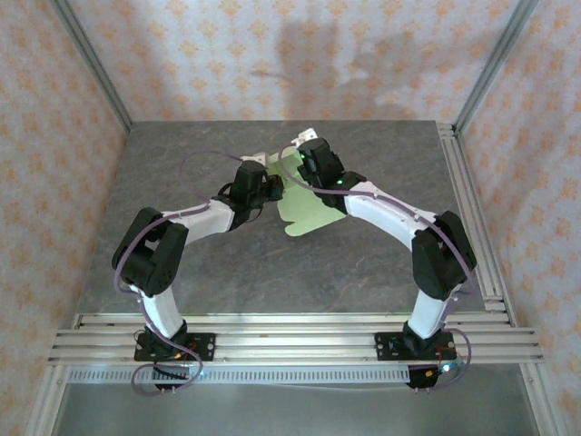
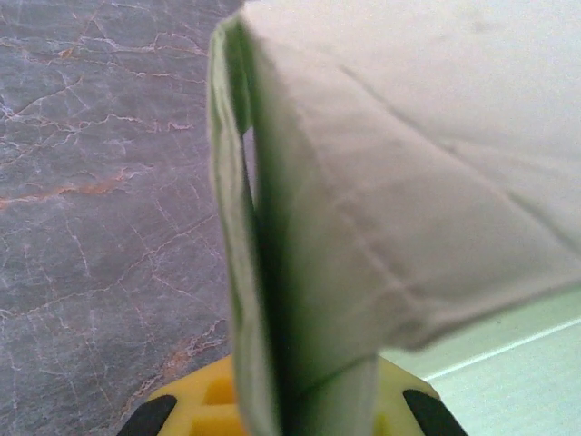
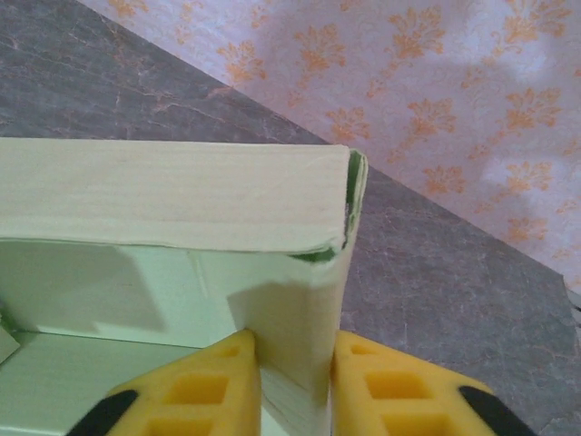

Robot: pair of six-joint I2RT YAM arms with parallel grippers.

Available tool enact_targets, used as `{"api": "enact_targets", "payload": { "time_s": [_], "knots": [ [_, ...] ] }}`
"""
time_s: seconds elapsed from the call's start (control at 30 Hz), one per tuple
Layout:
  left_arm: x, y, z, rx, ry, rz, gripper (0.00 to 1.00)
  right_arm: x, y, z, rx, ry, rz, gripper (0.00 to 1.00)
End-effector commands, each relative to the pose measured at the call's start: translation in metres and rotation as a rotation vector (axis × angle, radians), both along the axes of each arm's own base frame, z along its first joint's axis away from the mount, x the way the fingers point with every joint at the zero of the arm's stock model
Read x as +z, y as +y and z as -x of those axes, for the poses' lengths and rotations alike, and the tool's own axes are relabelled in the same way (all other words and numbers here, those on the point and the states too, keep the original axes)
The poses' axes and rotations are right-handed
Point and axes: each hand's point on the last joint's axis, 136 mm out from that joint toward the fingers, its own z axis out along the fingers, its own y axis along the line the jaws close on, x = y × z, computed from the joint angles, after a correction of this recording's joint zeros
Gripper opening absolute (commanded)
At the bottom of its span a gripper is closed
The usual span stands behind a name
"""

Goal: Fold the paper box

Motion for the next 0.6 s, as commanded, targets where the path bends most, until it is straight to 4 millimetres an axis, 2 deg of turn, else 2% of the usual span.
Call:
{"api": "enact_targets", "payload": {
  "time_s": [0.0, 0.07, 0.23, 0.4, 0.47, 0.57],
  "knots": [
    [0.038, -0.014, -0.004, -0.049, -0.087, 0.046, 0.00, 0.005, 0.000, -0.007, -0.024, -0.030, 0.015, 0.18],
    [0.037, -0.014, -0.003, -0.048, -0.082, 0.043, 0.00, 0.005, 0.000, -0.006, -0.028, -0.029, 0.003, 0.21],
    [0.037, -0.012, -0.003, -0.041, -0.083, 0.042, 0.00, 0.018, -0.008, 0.002, 0.017, 0.002, -0.182, 0.38],
    [0.036, -0.012, -0.004, -0.044, -0.079, 0.043, 0.00, 0.022, -0.008, 0.022, 0.142, 0.060, -0.281, 0.59],
    [0.036, -0.012, -0.004, -0.043, -0.077, 0.041, 0.00, 0.027, -0.008, 0.031, 0.195, 0.079, -0.340, 0.63],
    [0.036, -0.011, -0.003, -0.043, -0.078, 0.042, 0.00, 0.039, -0.018, 0.043, 0.255, 0.080, -0.441, 0.68]
  ]
}}
